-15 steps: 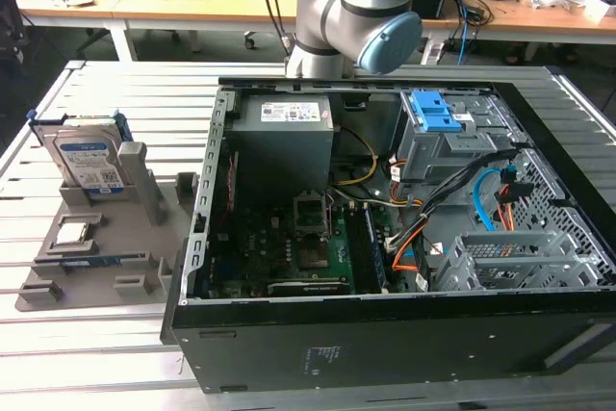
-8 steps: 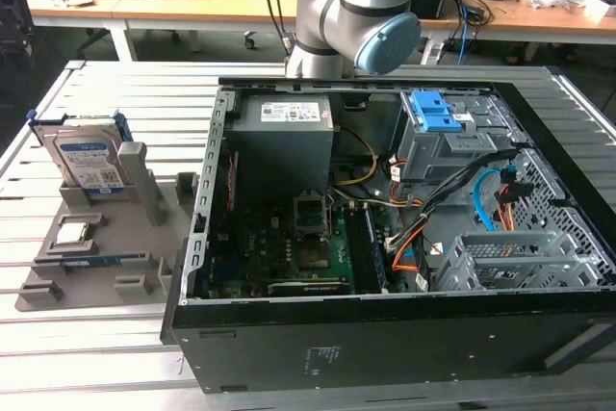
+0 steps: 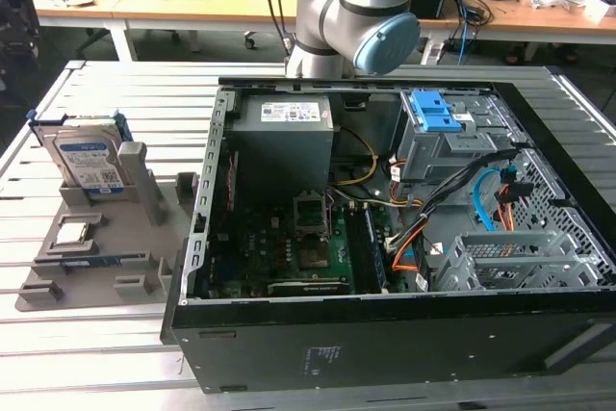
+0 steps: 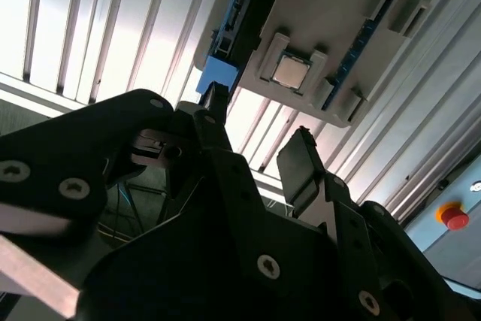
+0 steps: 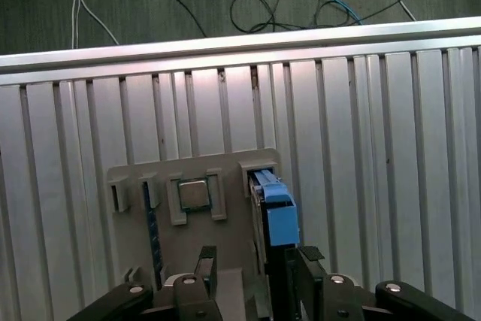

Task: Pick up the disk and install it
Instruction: 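Pick up the disk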

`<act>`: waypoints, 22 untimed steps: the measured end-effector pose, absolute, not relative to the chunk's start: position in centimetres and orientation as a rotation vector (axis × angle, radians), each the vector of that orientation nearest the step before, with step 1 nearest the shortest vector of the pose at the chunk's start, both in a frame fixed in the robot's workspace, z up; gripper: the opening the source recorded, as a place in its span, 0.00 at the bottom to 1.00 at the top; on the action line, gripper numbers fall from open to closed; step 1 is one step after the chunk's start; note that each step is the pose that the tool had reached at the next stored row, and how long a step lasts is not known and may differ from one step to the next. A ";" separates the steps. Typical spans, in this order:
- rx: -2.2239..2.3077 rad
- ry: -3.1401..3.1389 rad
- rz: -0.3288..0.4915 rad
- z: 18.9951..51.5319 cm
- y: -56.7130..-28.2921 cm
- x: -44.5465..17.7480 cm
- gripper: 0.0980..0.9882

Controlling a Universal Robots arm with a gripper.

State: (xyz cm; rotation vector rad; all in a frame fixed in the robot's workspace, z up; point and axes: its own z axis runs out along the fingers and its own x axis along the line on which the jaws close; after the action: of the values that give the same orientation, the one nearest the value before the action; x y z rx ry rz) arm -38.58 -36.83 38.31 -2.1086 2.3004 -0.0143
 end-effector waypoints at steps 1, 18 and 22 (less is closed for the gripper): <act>-2.109 2.300 -0.014 38.2 -36.8 -38.6 0.50; -2.109 2.301 -0.014 36.8 -36.8 -38.5 0.50; -2.109 2.301 -0.015 36.1 -36.8 -38.5 0.50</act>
State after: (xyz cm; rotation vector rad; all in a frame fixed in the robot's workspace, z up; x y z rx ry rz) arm -38.54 -36.78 36.15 -2.1089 2.3009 -0.0148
